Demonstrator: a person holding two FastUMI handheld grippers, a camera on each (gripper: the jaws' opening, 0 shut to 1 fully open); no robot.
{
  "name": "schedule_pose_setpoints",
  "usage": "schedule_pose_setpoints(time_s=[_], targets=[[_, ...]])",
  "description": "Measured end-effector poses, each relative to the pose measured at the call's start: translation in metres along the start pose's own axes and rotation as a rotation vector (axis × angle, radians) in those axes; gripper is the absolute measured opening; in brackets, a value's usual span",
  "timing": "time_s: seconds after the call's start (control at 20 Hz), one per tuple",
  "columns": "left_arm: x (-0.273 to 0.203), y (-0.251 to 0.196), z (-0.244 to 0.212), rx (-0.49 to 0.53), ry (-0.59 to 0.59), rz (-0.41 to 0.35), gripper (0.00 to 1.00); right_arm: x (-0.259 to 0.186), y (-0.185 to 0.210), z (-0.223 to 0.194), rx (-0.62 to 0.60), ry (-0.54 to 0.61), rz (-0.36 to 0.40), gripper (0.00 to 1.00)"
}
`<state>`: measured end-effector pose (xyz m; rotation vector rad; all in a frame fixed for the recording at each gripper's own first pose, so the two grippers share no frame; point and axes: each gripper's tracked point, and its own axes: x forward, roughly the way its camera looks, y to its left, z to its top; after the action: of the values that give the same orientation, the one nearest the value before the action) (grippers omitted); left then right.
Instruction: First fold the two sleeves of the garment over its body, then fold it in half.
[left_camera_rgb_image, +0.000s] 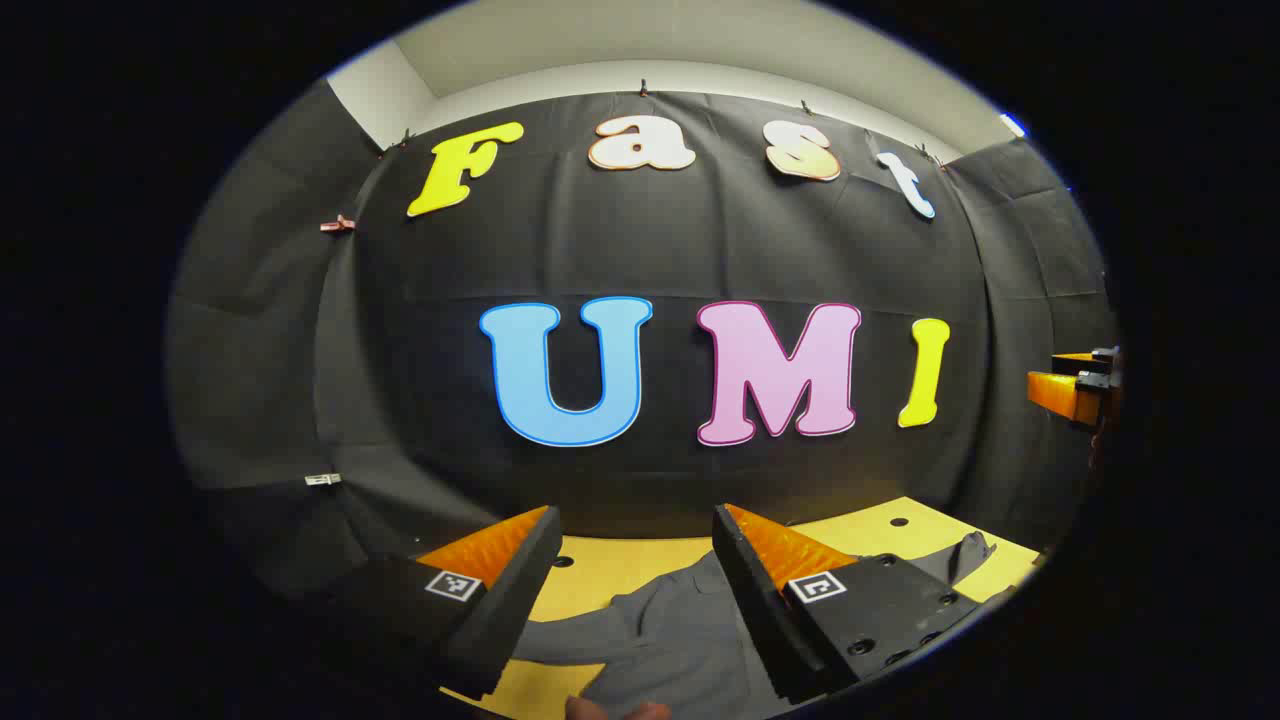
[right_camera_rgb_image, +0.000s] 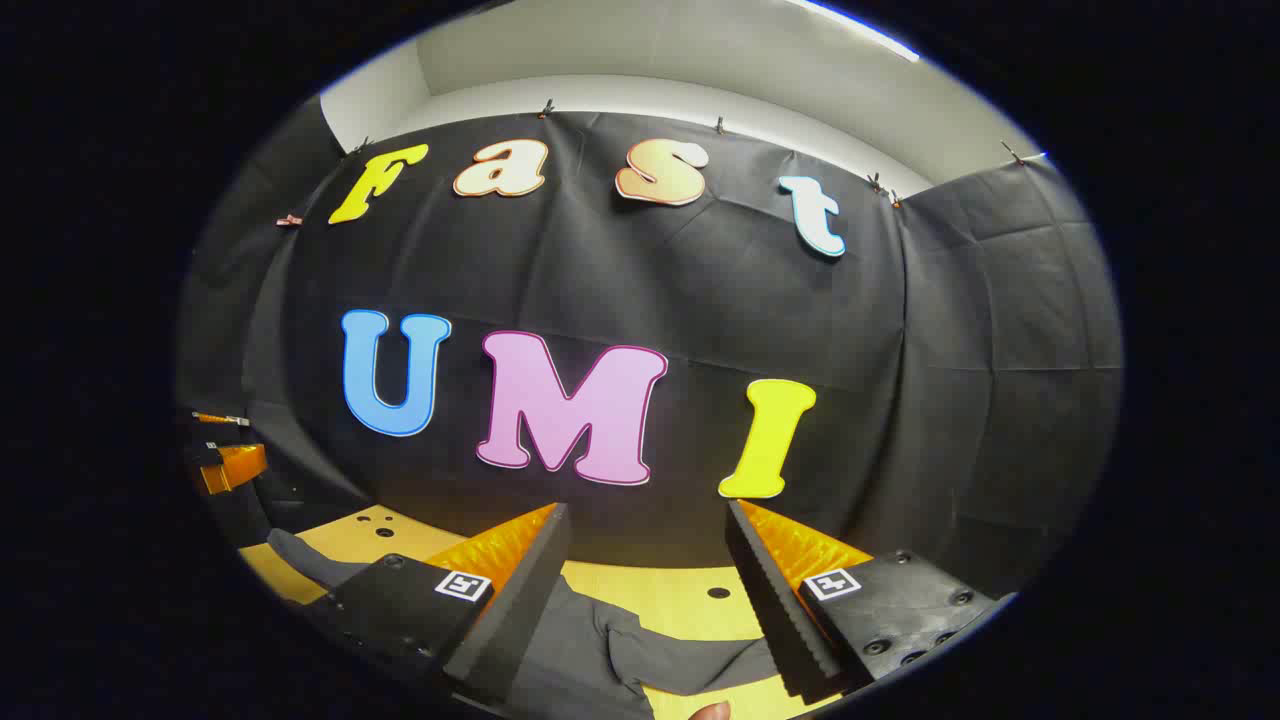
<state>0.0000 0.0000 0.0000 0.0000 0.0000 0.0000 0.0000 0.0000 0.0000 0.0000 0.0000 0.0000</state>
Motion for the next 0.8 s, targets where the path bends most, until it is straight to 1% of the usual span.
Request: schedule_pose_setpoints(time_s=[0.2,0.55,0.8], targets=[[0.011,-0.011,0.005,0.019,-0.015,-0.014,0.95,0.010,-0.001,-0.008,0.004,0.008,0.006,0.97],[0.021,-0.020,0.001,0.037,-0.002,-0.018,0.95,0.022,-0.001,-0.016,0.005,0.019,0.024,0.97],[0.026,-0.029,-0.002,0.034,-0.002,-0.022,0.95,0.025,-0.010,-0.022,0.001,0.027,0.019,0.97]])
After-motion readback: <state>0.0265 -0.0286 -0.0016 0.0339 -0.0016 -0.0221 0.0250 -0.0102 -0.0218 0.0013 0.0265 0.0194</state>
